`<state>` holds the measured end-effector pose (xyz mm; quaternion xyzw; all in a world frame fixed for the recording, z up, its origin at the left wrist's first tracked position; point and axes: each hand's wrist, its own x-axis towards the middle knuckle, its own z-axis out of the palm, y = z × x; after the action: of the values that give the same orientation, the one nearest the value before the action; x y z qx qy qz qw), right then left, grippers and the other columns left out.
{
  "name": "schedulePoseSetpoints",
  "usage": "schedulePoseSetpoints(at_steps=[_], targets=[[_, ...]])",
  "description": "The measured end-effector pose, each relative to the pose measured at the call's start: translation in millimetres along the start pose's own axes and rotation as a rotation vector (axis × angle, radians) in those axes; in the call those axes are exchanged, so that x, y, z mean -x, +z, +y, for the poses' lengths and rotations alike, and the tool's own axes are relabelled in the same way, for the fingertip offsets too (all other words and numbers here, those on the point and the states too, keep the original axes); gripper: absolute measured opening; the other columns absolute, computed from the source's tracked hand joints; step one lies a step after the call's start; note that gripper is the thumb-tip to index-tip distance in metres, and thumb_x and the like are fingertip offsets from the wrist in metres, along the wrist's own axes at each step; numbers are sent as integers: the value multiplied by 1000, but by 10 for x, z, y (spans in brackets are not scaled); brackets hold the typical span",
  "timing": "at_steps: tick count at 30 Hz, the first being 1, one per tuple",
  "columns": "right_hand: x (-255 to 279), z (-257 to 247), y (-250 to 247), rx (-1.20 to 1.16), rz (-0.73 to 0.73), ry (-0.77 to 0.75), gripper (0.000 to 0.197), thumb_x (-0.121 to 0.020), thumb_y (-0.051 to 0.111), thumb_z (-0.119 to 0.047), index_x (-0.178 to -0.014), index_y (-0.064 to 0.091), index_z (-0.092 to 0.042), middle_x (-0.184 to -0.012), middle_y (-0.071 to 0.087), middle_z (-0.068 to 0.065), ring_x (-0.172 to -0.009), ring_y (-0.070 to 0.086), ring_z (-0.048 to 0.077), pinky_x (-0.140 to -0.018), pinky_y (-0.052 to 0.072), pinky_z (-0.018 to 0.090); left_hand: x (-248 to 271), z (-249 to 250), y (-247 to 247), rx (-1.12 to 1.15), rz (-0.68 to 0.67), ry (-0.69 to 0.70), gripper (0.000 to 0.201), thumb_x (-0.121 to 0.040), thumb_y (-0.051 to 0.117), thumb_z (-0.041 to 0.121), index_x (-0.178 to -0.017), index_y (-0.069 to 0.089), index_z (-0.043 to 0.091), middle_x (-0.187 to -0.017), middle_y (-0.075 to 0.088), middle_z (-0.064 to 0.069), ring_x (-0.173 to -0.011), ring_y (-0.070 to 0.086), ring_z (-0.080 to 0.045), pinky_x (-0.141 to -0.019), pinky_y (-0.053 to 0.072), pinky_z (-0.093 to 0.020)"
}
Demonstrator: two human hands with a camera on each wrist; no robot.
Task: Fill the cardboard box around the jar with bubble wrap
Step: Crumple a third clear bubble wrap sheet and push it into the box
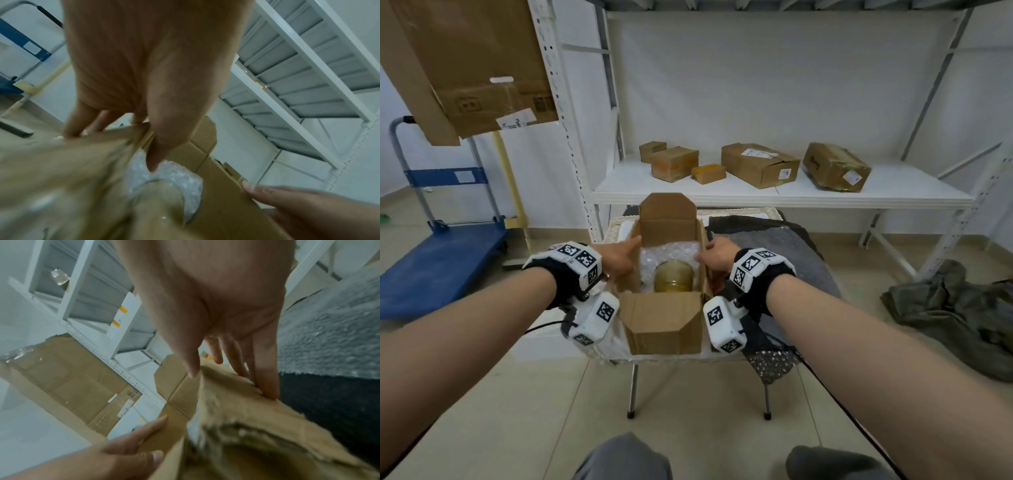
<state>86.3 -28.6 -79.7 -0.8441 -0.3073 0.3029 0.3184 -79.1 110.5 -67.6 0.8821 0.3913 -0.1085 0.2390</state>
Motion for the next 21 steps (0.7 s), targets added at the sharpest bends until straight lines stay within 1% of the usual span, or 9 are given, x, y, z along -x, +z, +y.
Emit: schedulePoseSetpoints(at_steps=[2, 4, 6, 9, 12, 14, 16, 19, 21], targets=[[78, 36, -153, -90, 6, 11, 64, -95, 55, -43, -141, 45, 0, -127, 60, 21, -108, 65, 38, -97, 53, 51, 67, 95, -79, -19, -1, -31, 66, -100, 55, 20, -156, 20, 22, -159, 28, -11, -134, 43, -31, -99, 44, -38], [144, 121, -360, -164, 43, 19, 65, -97, 54, -44, -143, 42, 0, -133, 58, 22, -112, 64, 41, -99, 52, 54, 161, 200, -215, -115, -17, -56, 55, -99, 57, 27, -149, 37, 17, -154, 37, -9, -139, 39, -29, -107, 36, -37], [201, 209, -565, -226, 76, 35, 54, -95, 58, -33, -134, 49, 3, -121, 65, 25, -104, 68, 42, -93, 55, 57, 242, 301, -365, -302, -8, -76, 54, -96, 59, 37, -145, 45, 18, -151, 42, -5, -138, 40, -26, -111, 32, -37], [280, 399, -825, -303, 136, 59, 39, -93, 58, -24, -124, 52, 0, -101, 70, 23, -85, 74, 36, -86, 58, 58, 336, 603, -515, -456, 33, -28, 49, -94, 60, 43, -136, 57, 17, -143, 52, -4, -130, 48, -23, -105, 35, -34], [260, 635, -1030, -300, 192, 96, 40, -92, 58, -23, -127, 53, -4, -83, 69, 13, -64, 69, 26, -76, 62, 44, 355, 1063, -537, -344, 16, 118, 43, -95, 60, 38, -129, 62, 12, -131, 61, -6, -111, 57, -20, -92, 42, -31], [161, 876, -1125, -291, 191, 136, 32, -89, 57, -19, -118, 52, -9, -67, 62, 12, -51, 62, 24, -58, 59, 35, 343, 1416, -446, -364, 38, 199, 45, -94, 61, 43, -130, 60, 17, -131, 60, -2, -115, 55, -19, -98, 43, -34], [198, 1057, -1177, -293, 182, 197, 24, -84, 55, -15, -107, 48, -11, -53, 53, 11, -40, 55, 21, -59, 50, 34, 295, 1791, -258, -440, 45, 254, 48, -90, 63, 48, -131, 61, 23, -132, 59, 1, -122, 54, -20, -107, 40, -38], [348, 1261, -1248, -288, 213, 258, 6, -92, 51, -7, -87, 49, -5, -58, 49, 13, -37, 49, 19, -61, 43, 34, 157, 2261, 134, -506, -10, 349, 49, -85, 67, 52, -124, 67, 23, -126, 65, 2, -117, 58, -21, -106, 44, -40], [425, 1363, -1269, -228, 198, 277, 8, -95, 52, -9, -92, 53, -2, -61, 57, 14, -46, 58, 23, -62, 50, 35, 57, 2436, 414, -508, -53, 386, 49, -79, 73, 52, -117, 71, 22, -119, 69, 2, -112, 62, -21, -103, 48, -40]])
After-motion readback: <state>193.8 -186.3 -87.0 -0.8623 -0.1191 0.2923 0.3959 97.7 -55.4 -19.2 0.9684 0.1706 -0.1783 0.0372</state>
